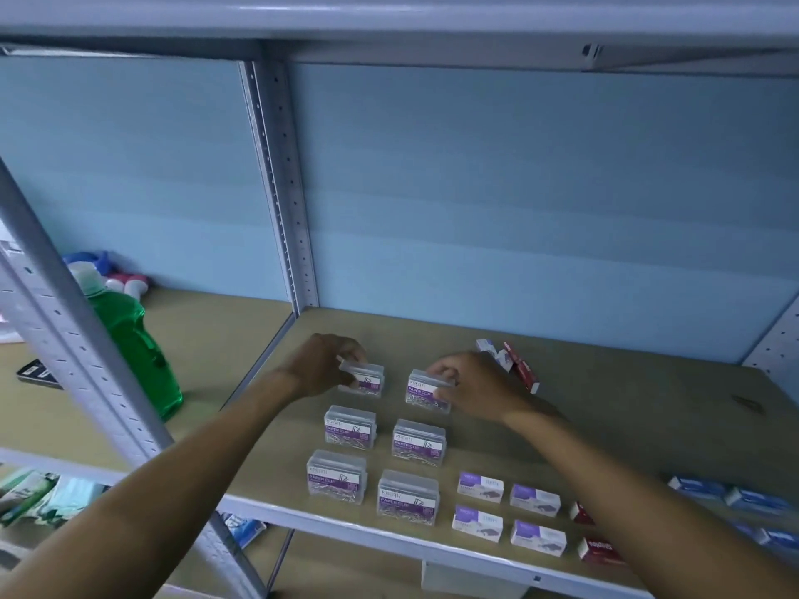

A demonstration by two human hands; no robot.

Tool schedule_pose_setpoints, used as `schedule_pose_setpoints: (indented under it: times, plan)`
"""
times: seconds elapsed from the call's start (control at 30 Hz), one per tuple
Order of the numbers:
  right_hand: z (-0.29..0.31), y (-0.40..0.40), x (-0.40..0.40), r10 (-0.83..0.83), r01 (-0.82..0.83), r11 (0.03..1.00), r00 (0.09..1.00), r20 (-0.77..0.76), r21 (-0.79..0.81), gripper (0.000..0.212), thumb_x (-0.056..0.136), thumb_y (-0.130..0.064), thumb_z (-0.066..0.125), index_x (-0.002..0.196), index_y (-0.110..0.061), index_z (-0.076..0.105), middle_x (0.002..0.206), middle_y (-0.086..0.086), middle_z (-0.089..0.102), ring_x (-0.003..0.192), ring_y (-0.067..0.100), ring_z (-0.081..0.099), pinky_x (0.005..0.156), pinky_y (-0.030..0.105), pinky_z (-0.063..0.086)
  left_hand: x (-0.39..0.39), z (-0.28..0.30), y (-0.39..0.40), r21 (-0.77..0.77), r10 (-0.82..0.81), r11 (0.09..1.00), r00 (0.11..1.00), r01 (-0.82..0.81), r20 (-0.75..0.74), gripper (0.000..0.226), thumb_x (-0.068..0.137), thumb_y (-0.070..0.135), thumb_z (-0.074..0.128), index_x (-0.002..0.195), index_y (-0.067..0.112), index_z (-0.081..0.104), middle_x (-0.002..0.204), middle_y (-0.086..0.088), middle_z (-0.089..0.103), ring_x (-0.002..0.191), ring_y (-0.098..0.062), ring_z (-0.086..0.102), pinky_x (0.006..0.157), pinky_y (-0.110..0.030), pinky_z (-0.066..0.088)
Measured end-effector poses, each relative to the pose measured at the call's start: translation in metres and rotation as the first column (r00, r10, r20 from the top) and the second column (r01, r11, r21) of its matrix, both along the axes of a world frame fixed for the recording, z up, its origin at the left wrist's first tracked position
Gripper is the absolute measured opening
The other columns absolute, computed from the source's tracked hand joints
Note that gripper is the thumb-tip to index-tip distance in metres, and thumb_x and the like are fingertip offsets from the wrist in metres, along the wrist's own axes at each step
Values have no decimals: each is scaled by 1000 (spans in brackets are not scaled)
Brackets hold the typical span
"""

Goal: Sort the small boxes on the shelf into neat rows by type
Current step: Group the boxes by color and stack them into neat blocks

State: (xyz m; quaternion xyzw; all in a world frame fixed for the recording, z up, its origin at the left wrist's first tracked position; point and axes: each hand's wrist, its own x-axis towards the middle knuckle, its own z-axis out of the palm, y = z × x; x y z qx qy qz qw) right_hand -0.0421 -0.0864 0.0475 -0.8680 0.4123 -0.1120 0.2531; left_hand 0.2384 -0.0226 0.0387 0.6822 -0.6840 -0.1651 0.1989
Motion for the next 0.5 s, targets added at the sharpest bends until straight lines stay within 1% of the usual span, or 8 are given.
schedule_pose_setpoints:
  times: [0.03,0.07,0.13,0.2,0.27,0.4,0.5]
  plan:
    - [-3,-1,3,1,-1,1000,1000,-7,-3,28,86,-19,74,114,-20,76,109,-2,76,93,9,68,75,19,51,1,-3,-1,1,-6,1000,1000,6,-6,24,73,11,82,91,22,73,97,8,73,89,-12,64,74,-22,50]
    - [-5,-3,4,-4,4,1000,1000,-18,-4,27,85,-20,74,112,-23,77,108,-3,76,91,7,68,75,21,52,1,-5,-2,5,-12,1000,1000,12,-13,23,73,11,82,92,22,73,98,7,73,89,-11,64,72,-19,48]
    - [-9,-4,6,-13,13,1000,1000,-28,-5,26,84,-23,75,110,-26,77,108,-5,76,91,6,68,80,28,55,2,-9,-3,15,-24,1000,999,25,-24,23,74,11,81,94,22,73,99,8,72,88,-9,62,70,-15,45]
    - [-12,-5,7,-16,16,1000,999,-36,4,26,84,-24,75,110,-27,76,109,-5,76,92,6,68,84,32,56,2,-13,-5,31,-47,998,999,47,-27,23,76,12,80,95,21,73,100,9,71,89,-6,61,71,-13,44]
    - [-15,-5,7,-12,13,1000,999,-45,14,27,86,-25,75,113,-26,75,113,-4,75,96,9,68,86,33,56,2,-16,-6,42,-71,996,997,72,-40,22,77,12,80,96,21,72,102,9,71,91,-6,61,72,-14,45]
    - [-18,-6,4,-6,7,999,999,-44,32,31,89,-24,74,120,-22,73,118,-1,74,97,9,66,86,30,54,3,-23,-9,43,-80,996,995,82,-52,25,79,11,79,100,21,71,105,8,70,94,-10,62,76,-17,48]
    - [-16,-4,-1,0,0,999,1000,-8,52,45,92,-33,71,135,-27,62,121,-3,70,102,10,65,87,27,53,8,-24,-9,75,-123,989,992,125,-34,30,79,21,80,105,30,68,109,13,69,98,-10,63,82,-24,54]
